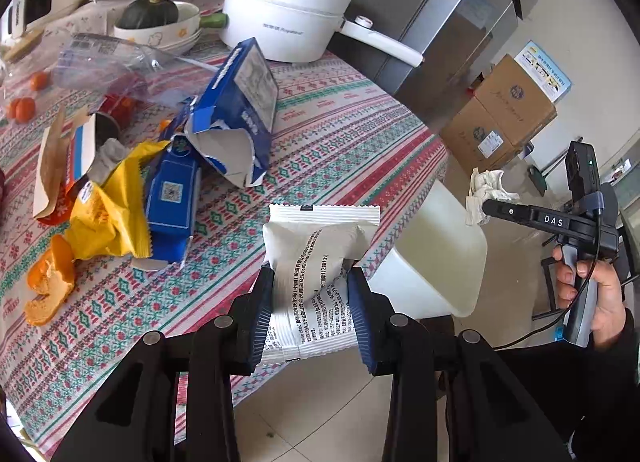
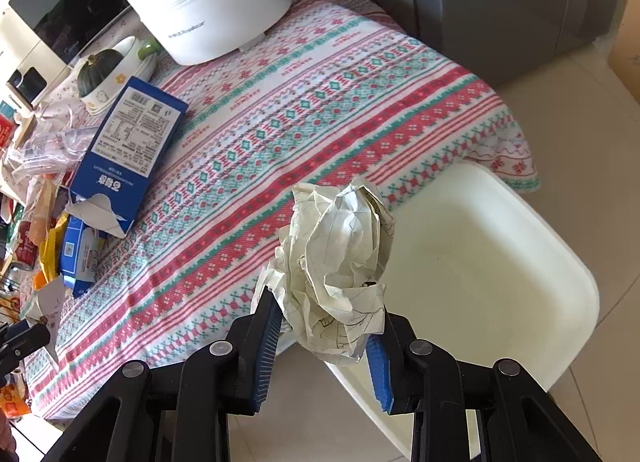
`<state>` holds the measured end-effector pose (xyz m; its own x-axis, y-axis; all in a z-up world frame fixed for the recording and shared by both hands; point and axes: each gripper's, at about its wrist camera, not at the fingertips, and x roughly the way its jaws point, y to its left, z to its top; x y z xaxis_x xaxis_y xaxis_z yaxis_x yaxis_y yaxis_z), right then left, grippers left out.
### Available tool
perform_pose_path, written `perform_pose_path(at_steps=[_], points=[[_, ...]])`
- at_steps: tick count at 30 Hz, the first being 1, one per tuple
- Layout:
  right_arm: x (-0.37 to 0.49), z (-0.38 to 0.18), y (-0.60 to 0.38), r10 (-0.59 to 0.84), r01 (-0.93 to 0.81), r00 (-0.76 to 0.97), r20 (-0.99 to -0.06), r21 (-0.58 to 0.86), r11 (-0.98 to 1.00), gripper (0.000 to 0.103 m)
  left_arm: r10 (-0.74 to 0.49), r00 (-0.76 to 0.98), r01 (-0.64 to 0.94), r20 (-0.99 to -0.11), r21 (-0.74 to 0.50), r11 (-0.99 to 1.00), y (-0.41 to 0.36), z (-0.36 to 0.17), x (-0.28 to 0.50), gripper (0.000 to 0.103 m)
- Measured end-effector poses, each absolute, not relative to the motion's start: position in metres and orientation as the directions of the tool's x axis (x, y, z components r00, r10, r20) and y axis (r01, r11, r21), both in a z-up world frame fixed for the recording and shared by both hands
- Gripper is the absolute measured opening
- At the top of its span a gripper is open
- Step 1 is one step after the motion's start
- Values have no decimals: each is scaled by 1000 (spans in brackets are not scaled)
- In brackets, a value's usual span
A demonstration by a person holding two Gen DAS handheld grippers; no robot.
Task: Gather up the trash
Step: 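Carry both held items over the white bin and release them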
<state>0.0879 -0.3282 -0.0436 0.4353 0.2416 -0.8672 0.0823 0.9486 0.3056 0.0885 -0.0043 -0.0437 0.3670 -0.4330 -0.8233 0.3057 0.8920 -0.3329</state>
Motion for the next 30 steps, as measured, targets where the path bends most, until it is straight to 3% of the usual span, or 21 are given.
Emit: perform_pose_path(at_steps=[9,12,19,28,30], points=[[69,-61,-383,203,164,420,-885,294,942,36,-517,322,394,-793,-385,835,-93,-46,92,39],[64,-67,-399,199,185,409,-891,295,937,36,-513,304,457,-803,-349,818,-139,-53,94,39],[55,-87,-431,178,242,370,-912,280,929,36,-524,232,537,-819,-341,771,-224,-109,105,39],[55,-100,-443,175,272,331,-927,272,923,36,-506,214,489,-835,-357,796,-250,-159,134,40],[57,-100,-442,174,270,328,-929,268,925,36,-506,216,496,-835,-352,794,-251,-157,135,45]])
